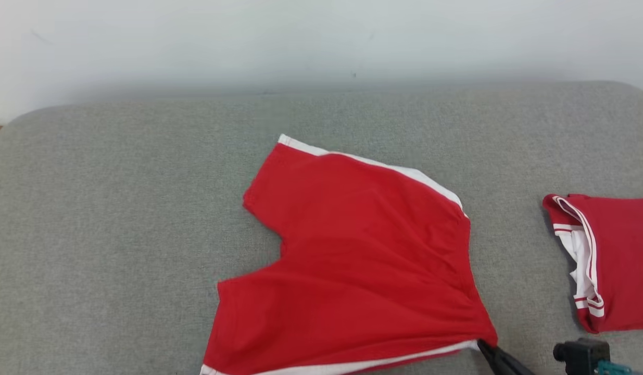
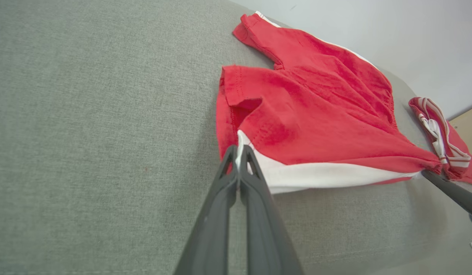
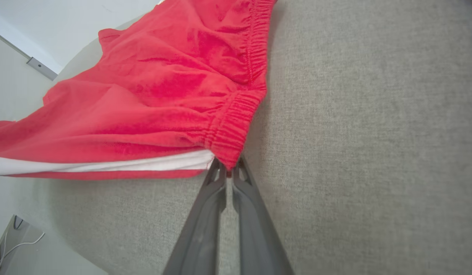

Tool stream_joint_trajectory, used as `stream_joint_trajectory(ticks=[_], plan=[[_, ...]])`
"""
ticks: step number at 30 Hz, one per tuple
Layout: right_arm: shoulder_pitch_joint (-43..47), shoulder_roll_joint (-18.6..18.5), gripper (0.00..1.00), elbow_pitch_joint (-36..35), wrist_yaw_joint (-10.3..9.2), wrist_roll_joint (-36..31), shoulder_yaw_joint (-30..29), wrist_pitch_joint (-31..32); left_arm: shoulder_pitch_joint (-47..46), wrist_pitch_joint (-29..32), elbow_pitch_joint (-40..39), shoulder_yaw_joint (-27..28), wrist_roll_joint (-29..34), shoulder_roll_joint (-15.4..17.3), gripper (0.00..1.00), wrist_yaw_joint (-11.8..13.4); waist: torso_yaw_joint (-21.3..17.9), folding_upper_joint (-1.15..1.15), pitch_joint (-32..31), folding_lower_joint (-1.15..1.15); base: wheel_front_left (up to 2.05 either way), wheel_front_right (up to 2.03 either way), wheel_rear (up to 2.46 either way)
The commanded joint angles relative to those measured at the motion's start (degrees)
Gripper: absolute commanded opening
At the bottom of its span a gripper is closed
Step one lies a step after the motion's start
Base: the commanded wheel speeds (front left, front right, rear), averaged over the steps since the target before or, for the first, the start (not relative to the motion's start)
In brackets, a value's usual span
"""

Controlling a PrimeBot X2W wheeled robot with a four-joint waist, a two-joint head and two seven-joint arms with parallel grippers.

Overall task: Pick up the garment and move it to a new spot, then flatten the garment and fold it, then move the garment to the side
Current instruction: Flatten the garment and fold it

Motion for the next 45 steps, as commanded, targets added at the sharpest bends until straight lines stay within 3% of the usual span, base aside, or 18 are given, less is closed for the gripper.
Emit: stream_joint_trajectory(ticks=[1, 10, 14, 21, 35, 45], plan=[[2.05, -0.19, 0.00, -0.76, -0.06, 0.03, -1.37, 0.52, 1.47, 0.29, -0.48, 0.28, -0.18, 0.77, 0.00, 0.14, 0.72, 0.01, -0.98, 0.01, 0.00, 0.00, 0.00], [8.95, 2.31, 0.00, -6.96, -0.06, -4.02, -8.97, 5.37, 1.16, 2.01, -2.73, 0.66, -0.20, 3.09, 0.00, -0.63, -0.04, 0.01, -2.94, 0.01, 0.00, 0.00, 0.00], [9.82, 5.77, 0.00, -10.37, -0.06, -4.15, -13.05, 7.39, -3.68, 3.27, -2.14, 1.29, 0.07, 5.07, 0.00, -2.17, -1.42, 0.01, -4.04, 0.01, 0.00, 0.00, 0.00], [7.45, 8.62, 0.00, -12.27, -0.06, -3.85, -15.57, 8.25, -14.37, 4.65, 1.75, 1.16, -0.58, 5.98, 0.00, -4.47, -3.01, 0.01, -3.52, 0.01, 0.00, 0.00, 0.00], [-9.25, 18.06, 0.00, -4.33, -0.05, -3.74, -17.01, 6.17, -46.38, 4.68, 27.03, 0.07, 0.48, 5.03, 0.00, -8.92, -9.78, 0.01, 5.87, 0.01, 0.00, 0.00, 0.00], [-23.95, 22.98, 0.00, 5.70, -0.04, -0.92, -11.44, 2.98, -63.28, 4.52, 47.83, -0.11, 1.98, 6.55, 0.00, -10.01, -16.43, 0.01, 13.75, 0.01, 0.00, 0.00, 0.00]])
